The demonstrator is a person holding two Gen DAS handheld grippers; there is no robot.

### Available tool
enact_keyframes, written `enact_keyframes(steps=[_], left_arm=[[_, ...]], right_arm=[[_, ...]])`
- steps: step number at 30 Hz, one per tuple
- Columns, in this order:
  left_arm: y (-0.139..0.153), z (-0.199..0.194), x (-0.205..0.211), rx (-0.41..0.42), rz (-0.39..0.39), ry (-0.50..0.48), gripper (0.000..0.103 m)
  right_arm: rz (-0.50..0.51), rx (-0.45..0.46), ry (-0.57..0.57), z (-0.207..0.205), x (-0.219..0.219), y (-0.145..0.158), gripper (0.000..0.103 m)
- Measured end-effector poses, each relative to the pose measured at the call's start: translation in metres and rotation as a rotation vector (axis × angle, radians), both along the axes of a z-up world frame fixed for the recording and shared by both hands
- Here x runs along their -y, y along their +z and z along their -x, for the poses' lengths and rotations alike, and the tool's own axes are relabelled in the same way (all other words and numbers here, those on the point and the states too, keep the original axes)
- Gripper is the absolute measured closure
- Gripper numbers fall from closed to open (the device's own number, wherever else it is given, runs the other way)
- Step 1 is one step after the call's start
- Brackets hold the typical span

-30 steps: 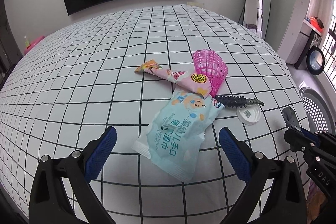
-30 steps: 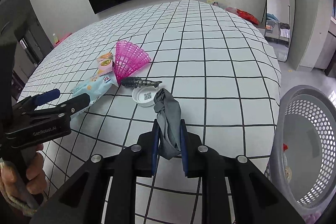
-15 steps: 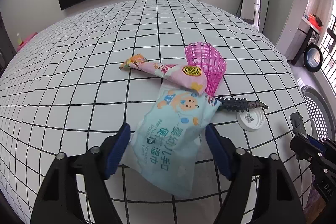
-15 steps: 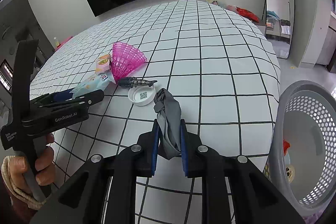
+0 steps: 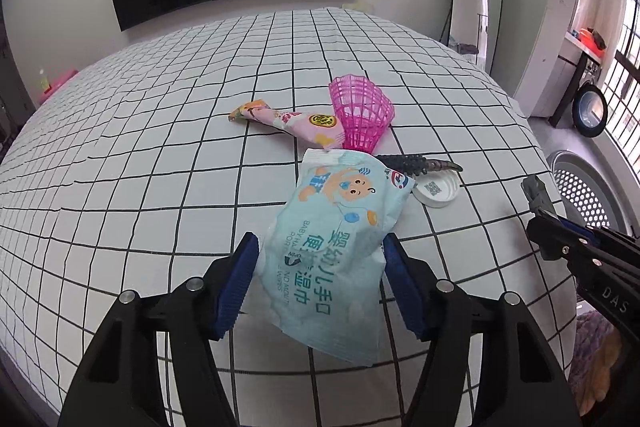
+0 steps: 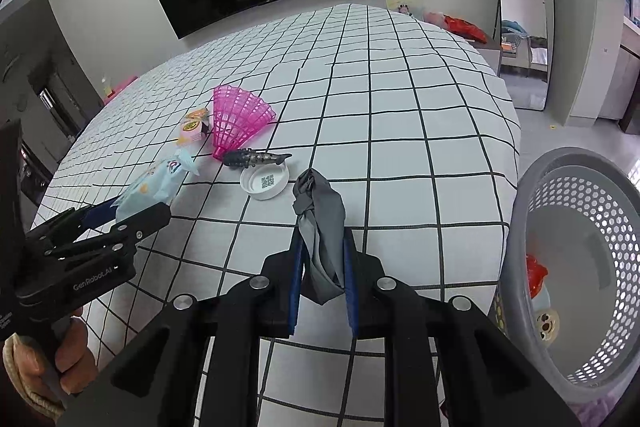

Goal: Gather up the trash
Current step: 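Carry the wipes packet and grey cloth over the grey basket with both tools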

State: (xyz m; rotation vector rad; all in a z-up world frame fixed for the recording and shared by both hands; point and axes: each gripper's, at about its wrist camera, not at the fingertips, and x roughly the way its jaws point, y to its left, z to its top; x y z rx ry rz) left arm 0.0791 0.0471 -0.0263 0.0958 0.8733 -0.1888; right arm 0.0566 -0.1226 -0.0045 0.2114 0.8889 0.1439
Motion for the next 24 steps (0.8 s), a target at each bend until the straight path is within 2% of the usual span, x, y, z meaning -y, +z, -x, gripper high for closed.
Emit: enact_keyframes(steps=[12,24], left_arm=[[0.033,0.037,0.036,0.081,0.016,-0.090,0.041],[0.036,0.049,0.124,0.083,0.032,-0.253,0.041]], right_arm=[[-0.003,0.024,-0.081,0.035,0.034,0.010,0.085],[0.018,0.035,-0.235,0.084,0.104,0.019,0.085]])
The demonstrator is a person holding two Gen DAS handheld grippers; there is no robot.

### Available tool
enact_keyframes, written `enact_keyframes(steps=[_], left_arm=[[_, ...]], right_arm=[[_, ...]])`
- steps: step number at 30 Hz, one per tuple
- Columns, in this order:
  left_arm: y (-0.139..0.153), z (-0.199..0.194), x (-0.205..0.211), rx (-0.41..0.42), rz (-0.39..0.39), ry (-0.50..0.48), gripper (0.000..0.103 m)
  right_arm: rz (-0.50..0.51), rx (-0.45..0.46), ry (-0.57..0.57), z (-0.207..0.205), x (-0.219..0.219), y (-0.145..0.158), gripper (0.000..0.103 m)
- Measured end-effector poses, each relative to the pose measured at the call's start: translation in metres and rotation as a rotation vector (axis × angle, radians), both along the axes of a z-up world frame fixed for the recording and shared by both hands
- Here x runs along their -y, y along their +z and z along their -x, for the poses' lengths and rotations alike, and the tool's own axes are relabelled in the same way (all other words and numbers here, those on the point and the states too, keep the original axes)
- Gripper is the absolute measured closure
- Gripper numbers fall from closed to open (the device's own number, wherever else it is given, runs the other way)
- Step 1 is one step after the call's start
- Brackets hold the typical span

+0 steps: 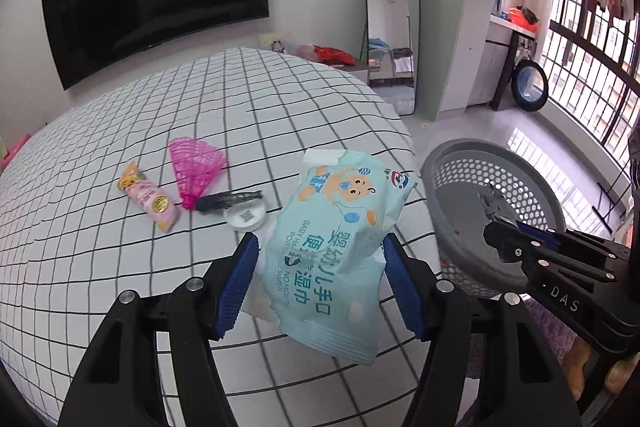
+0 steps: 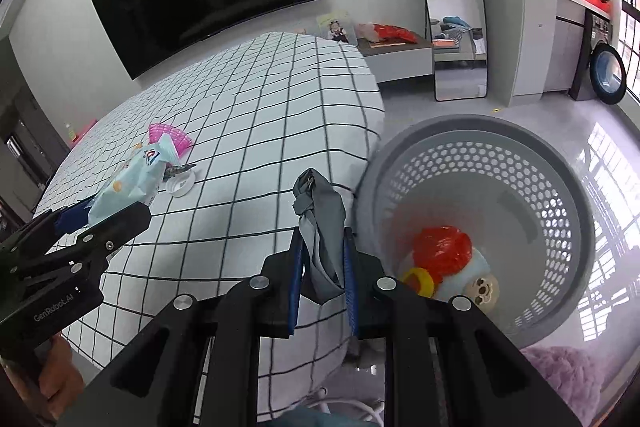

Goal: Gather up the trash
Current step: 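Carry the wipes packet and grey cloth over the grey basket with both tools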

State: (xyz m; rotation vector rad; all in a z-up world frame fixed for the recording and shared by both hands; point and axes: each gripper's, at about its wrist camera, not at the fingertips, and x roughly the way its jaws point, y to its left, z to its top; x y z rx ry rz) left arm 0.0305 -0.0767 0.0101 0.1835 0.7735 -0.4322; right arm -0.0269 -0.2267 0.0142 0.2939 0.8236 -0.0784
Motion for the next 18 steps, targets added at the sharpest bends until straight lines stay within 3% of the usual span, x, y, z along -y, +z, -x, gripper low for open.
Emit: enact_keyframes(steps=[11,18], left_arm=[[-0.011,0.005,0.099,-0.020,-0.016,-0.160,0.041],[-0.025,0.004,0.142,-0.059,-0.031,-0.228,0.041]], right_arm=[[0.004,-0.028,-0.172,0.026,0.087,-0.010,0.085],[-0.008,-0.061,-0.218,0.025,0.116,-0.026,0.085]])
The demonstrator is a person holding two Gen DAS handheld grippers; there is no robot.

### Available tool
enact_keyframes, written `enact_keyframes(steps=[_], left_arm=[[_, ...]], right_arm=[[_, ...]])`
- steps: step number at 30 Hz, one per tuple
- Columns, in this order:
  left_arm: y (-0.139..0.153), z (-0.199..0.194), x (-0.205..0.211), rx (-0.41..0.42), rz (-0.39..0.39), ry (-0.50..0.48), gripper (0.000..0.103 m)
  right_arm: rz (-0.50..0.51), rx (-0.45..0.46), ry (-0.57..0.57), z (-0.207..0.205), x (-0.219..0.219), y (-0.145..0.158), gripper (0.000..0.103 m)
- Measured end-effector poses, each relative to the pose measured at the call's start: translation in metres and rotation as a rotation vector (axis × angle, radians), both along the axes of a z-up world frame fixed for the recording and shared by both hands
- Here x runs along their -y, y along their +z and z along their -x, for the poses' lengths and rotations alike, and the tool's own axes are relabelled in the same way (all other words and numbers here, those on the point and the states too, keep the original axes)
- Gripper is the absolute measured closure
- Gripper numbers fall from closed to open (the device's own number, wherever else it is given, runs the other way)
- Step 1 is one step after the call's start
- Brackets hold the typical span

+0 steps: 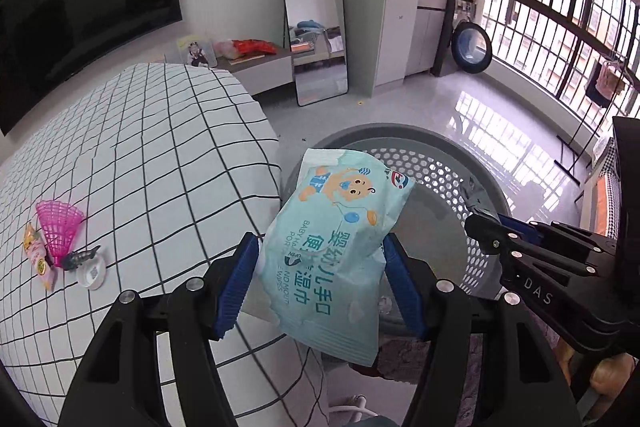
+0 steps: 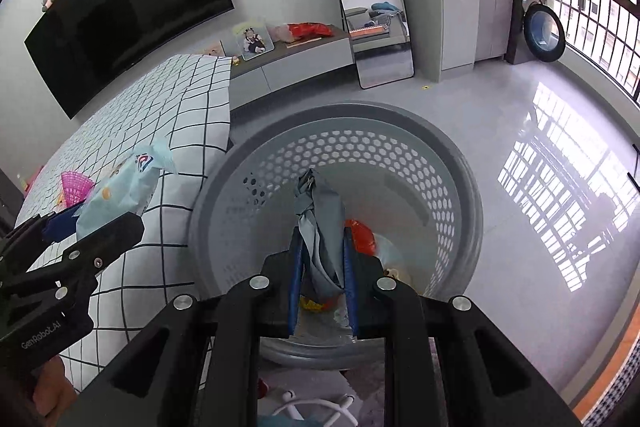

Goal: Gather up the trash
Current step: 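Carry the wipes packet and grey cloth over the grey basket with both tools, then open both tools to drop the cloth and wipes packet into the basket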

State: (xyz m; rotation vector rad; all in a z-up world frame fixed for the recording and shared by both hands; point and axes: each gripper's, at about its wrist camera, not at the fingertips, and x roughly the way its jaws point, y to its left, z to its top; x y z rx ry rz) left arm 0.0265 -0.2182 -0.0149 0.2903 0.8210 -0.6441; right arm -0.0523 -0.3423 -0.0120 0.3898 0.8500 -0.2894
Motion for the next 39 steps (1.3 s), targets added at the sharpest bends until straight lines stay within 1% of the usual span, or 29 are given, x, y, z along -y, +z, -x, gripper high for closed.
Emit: enact_keyframes(steps=[4,8,15,30,34,39], left_arm=[[-0.008,-0.004,0.015,-0.016,-0.020,-0.016,0.041],[-0.010,-0.007,0.025,-0.020,-0.027,-0.022,0.041],[-0.014,-0.004,0.038,-0.015,-0.049,-0.031,0.041],[-0.019,-0.007,0.041,-0.037,-0.059,-0.020,0.039],[-0.020,-0.006,0.041,-0.040,-0.057,-0.017,0.039],[-0.020,-0.005,0.039,-0.040,-0.058,-0.016,0.038]], right_arm=[[-0.021,-0.004,-0.013,0.000,0.010,-0.008,0.085],[-0.025,-0.014,-0.016,-0.002,0.017,-0.014,0.085],[-0.040,-0.013,-0.027,-0.005,0.023,-0.017,0.085],[-0.063,-0.029,-0.026,-0.011,0.028,-0.028,0.085],[-0.064,-0.027,-0.029,-0.013,0.031,-0.028,0.082],[-0.059,-0.017,-0.034,-0.011,0.031,-0.026,0.072]])
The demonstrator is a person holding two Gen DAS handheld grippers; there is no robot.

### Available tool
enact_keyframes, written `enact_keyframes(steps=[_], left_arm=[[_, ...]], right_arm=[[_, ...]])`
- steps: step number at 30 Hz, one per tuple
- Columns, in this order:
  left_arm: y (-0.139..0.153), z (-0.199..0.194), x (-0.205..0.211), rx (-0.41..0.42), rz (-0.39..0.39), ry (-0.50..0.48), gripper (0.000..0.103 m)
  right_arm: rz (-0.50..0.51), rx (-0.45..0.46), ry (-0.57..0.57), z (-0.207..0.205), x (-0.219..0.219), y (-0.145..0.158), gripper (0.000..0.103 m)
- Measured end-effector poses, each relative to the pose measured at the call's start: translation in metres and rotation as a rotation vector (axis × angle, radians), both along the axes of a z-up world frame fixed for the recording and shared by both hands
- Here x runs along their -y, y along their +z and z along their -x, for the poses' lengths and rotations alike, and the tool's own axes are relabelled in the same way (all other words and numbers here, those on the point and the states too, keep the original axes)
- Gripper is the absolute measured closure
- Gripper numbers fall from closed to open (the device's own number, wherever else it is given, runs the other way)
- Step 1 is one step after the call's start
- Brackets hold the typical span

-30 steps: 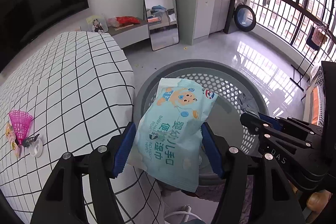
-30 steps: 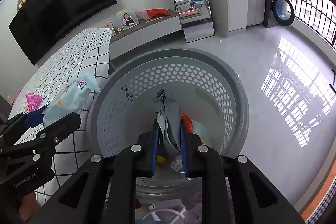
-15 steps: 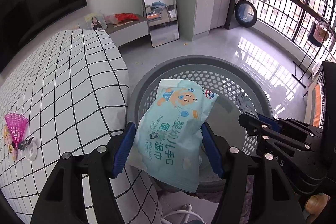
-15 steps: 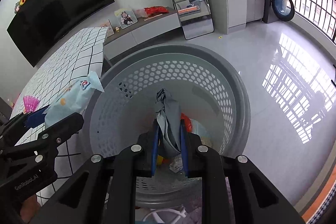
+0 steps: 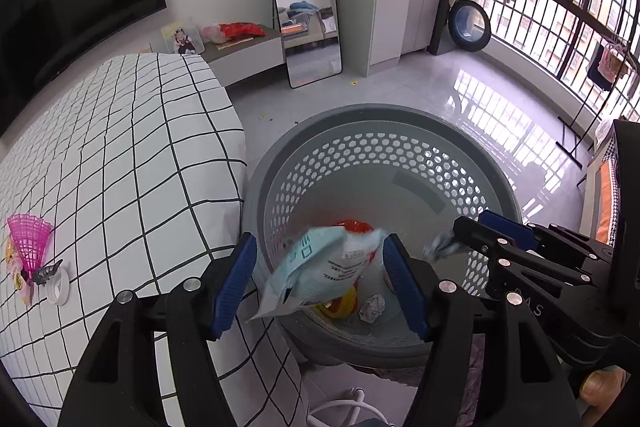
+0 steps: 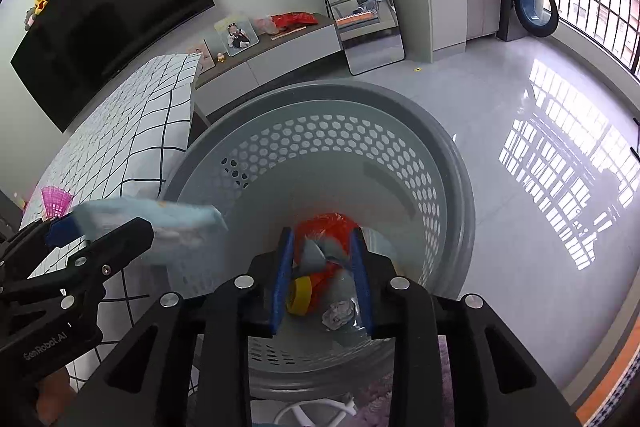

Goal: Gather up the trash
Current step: 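Open both tools to drop the cloth and wipes packet into the basket, then move both open tools from the basket back over the bed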

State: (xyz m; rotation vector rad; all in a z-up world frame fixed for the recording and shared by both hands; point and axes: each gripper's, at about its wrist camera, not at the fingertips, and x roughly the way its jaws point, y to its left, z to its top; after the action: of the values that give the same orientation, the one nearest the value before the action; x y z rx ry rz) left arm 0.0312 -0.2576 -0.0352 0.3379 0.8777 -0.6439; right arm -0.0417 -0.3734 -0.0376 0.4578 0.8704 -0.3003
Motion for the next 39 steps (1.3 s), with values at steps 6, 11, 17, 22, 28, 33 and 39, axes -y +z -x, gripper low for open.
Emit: enact_keyframes(steps=[6,11,17,22,28,33,39], left_arm=[[0.001,-0.001,-0.003,0.003,0.003,0.010,0.030],[0.002,-0.002,-0.002,0.000,0.003,0.015,0.030],[0.003,-0.002,-0.004,-0.002,0.002,0.011,0.029],[0.004,-0.002,-0.005,-0.001,0.004,0.013,0.027],[0.007,-0.002,-0.009,0.002,0.010,0.022,0.022],[0.010,-0.002,-0.016,0.006,0.022,0.036,0.017],[0.017,-0.002,-0.028,0.013,0.040,0.053,0.013]], right_arm=[[0.007,0.029,-0.011,0.004,0.000,0.004,0.048],[0.001,0.029,-0.016,0.005,0.002,0.003,0.048],[-0.002,0.027,-0.016,0.007,0.002,0.001,0.048],[-0.008,0.027,-0.019,0.007,0.002,0.002,0.048],[0.000,0.029,-0.022,0.009,-0.001,0.005,0.043],[0.015,0.028,-0.020,0.011,-0.007,0.008,0.042],[0.029,0.040,-0.017,0.014,-0.016,0.015,0.036]])
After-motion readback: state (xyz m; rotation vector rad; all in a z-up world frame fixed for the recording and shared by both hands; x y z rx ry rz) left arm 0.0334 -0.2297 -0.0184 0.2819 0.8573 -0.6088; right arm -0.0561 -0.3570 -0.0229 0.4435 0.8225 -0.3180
